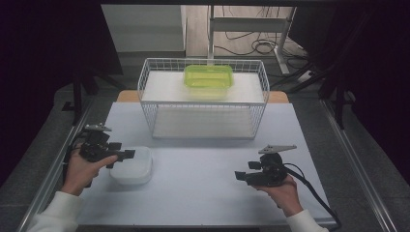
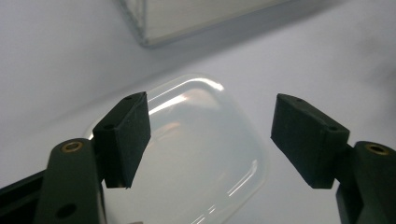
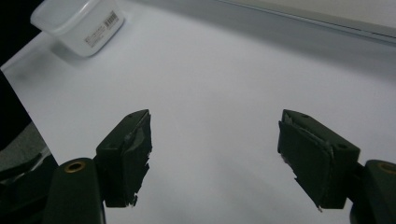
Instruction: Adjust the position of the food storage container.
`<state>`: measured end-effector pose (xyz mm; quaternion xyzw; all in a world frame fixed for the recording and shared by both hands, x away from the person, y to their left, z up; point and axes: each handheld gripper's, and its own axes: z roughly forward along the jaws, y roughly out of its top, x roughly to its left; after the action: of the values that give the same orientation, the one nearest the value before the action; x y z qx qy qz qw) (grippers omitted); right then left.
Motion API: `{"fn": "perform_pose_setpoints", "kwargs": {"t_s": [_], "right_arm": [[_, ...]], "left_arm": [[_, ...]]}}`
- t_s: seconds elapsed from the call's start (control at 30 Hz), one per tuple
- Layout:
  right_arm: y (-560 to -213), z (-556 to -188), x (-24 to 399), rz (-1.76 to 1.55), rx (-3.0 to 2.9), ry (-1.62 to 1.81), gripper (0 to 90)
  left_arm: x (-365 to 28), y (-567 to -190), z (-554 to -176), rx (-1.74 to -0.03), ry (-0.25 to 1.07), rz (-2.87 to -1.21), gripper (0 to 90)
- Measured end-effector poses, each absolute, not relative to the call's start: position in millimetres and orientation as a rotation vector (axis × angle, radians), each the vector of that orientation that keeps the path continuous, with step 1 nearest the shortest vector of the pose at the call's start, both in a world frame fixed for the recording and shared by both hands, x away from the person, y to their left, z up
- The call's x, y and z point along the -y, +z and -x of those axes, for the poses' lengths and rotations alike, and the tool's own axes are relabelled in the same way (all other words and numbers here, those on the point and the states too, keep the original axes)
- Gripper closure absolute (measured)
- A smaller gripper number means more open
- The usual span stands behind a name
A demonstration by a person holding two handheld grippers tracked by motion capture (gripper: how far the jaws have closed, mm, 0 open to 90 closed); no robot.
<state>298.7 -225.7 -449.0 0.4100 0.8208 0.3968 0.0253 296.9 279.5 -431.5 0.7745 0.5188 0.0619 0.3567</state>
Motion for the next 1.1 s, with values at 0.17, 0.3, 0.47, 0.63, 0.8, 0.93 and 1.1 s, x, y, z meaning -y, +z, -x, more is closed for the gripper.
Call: {"fn": "perform_pose_setpoints", "kwargs": {"t_s": [0.17,0.3,0.47,0.63,0.8,0.93,1.1], "right_arm": [[-450,-299,226,-1.275,-2.535,1.210,25.9],[-452,-300,226,-1.280,-2.538,1.199,25.9],[-453,-300,227,-1.297,-2.541,1.175,25.9],[-454,-301,227,-1.302,-2.538,1.145,25.9],[-456,-302,228,-1.312,-2.539,1.128,25.8],[-457,-302,228,-1.321,-2.544,1.121,25.9],[-459,-302,227,-1.322,-2.546,1.098,25.9]], "left_arm": [[-303,-437,-292,-1.425,0.176,-1.996,30.0],[-313,-439,-290,-1.461,0.178,-1.993,31.3],[-328,-444,-289,-1.520,0.172,-2.002,48.9],[-337,-454,-290,-1.583,0.188,-2.029,61.3],[-342,-465,-290,-1.640,0.161,-2.033,75.2],[-342,-474,-291,-1.672,0.131,-2.068,83.2],[-342,-485,-291,-1.688,0.086,-2.079,87.9]]}}
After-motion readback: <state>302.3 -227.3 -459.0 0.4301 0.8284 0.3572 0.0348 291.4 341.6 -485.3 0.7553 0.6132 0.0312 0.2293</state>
